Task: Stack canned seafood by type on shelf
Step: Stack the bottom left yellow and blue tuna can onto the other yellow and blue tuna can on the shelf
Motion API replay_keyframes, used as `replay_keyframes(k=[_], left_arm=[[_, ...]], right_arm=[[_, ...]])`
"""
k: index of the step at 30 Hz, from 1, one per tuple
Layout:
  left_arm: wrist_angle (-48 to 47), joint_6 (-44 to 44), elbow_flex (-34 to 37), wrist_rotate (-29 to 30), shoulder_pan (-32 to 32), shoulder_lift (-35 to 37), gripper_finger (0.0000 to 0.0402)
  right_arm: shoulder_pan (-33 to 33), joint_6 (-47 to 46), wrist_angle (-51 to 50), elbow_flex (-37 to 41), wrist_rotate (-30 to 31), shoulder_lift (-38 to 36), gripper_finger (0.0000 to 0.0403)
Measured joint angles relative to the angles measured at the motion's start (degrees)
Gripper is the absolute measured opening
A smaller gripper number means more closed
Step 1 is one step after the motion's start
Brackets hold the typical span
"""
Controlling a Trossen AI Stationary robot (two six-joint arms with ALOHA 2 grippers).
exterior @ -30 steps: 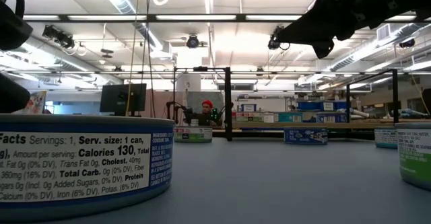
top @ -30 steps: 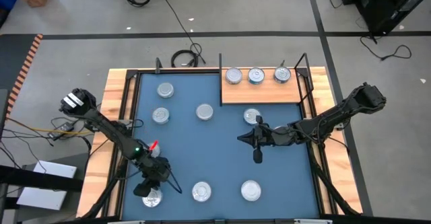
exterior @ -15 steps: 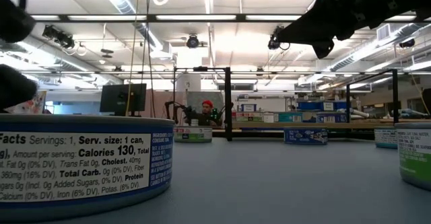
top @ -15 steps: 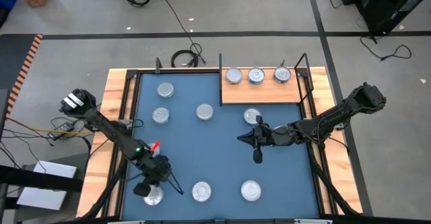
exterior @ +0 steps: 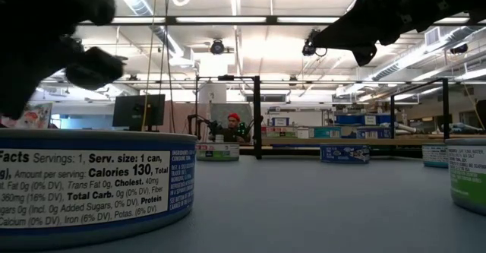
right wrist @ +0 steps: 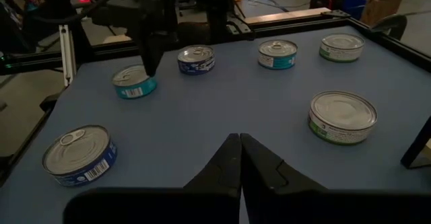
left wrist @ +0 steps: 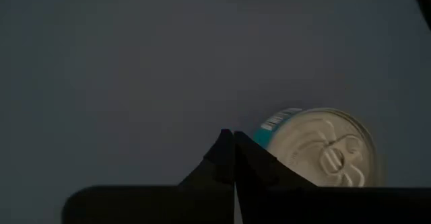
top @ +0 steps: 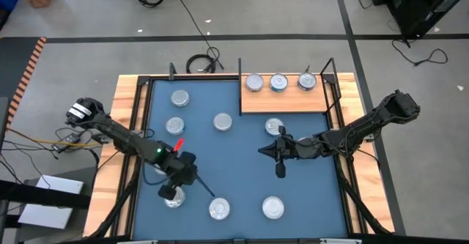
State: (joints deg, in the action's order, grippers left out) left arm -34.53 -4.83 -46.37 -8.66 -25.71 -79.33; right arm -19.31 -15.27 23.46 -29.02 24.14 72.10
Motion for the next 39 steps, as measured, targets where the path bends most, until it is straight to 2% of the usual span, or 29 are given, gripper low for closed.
replay_keyframes(k=[2, 6, 12, 22, 26, 30, 39], left_arm=[[-0.25, 0.23, -0.36, -1.47, 0.98, 0.00, 0.0001], [-1.81, 0.15, -0.37, -7.96, -0.26, 0.02, 0.0005], [-4.48, -1.32, -0.20, -9.73, -4.90, 0.04, 0.0003], [-2.19, -4.08, 0.15, -3.74, -5.64, -5.04, 0.0001], [-1.50, -2.82, -0.11, -1.70, -4.81, -6.03, 0.0001], [1.13, -1.11, -0.09, 2.86, -2.68, -6.08, 0.0001], [6.16, 6.28, 0.18, 9.81, 2.77, -6.37, 0.0000]], right_arm=[[0.00, 0.00, -0.02, 0.00, 0.02, 0.00, 0.0012], [-0.01, 0.00, -0.15, 0.00, 0.00, 0.00, 0.0016], [-0.01, 0.00, -0.39, 0.00, 0.01, 0.00, 0.0012], [-0.02, -0.02, -0.46, -0.02, 0.00, -0.02, 0.0014], [-0.04, -0.02, -0.52, -0.02, 0.03, -0.02, 0.0012], [-0.04, -0.02, -0.50, -0.02, 0.20, -0.01, 0.0015], [-0.04, -0.02, -0.50, -0.02, 0.20, -0.02, 0.0011]])
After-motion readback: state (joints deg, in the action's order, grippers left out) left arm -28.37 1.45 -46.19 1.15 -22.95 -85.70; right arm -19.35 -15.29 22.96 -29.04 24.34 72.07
